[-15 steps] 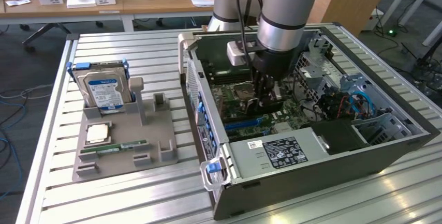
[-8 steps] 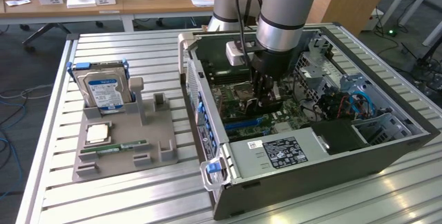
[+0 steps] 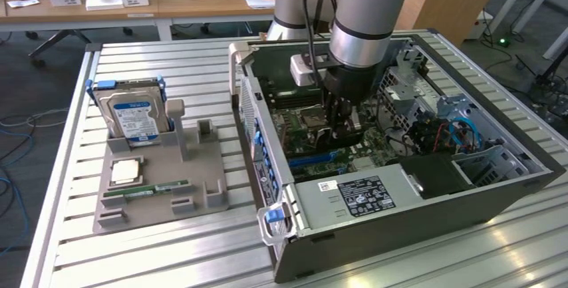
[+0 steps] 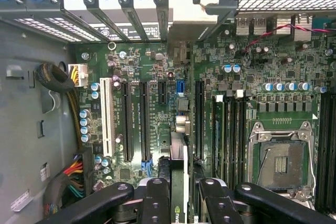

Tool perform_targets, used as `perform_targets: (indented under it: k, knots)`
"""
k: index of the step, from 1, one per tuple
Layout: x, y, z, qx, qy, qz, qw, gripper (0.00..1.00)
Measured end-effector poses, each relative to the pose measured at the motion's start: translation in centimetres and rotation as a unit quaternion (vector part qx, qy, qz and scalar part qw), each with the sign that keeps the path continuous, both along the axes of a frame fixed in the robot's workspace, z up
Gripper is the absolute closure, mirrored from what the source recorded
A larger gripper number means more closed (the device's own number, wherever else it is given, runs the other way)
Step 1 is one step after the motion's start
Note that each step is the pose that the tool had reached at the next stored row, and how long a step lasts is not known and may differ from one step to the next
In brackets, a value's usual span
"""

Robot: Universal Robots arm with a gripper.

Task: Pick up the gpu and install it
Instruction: 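Insert the gpu into the slot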

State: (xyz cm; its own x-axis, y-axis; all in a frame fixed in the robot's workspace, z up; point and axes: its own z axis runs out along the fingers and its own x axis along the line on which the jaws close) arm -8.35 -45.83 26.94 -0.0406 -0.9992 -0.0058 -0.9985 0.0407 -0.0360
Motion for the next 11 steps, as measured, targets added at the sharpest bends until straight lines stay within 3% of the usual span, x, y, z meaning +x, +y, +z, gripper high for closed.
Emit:
perform_targets:
  k: [11]
  knots:
    - [-0.18, -0.01, -0.34, -0.0005, 0.0013, 0.0, 1.0, 0.74]
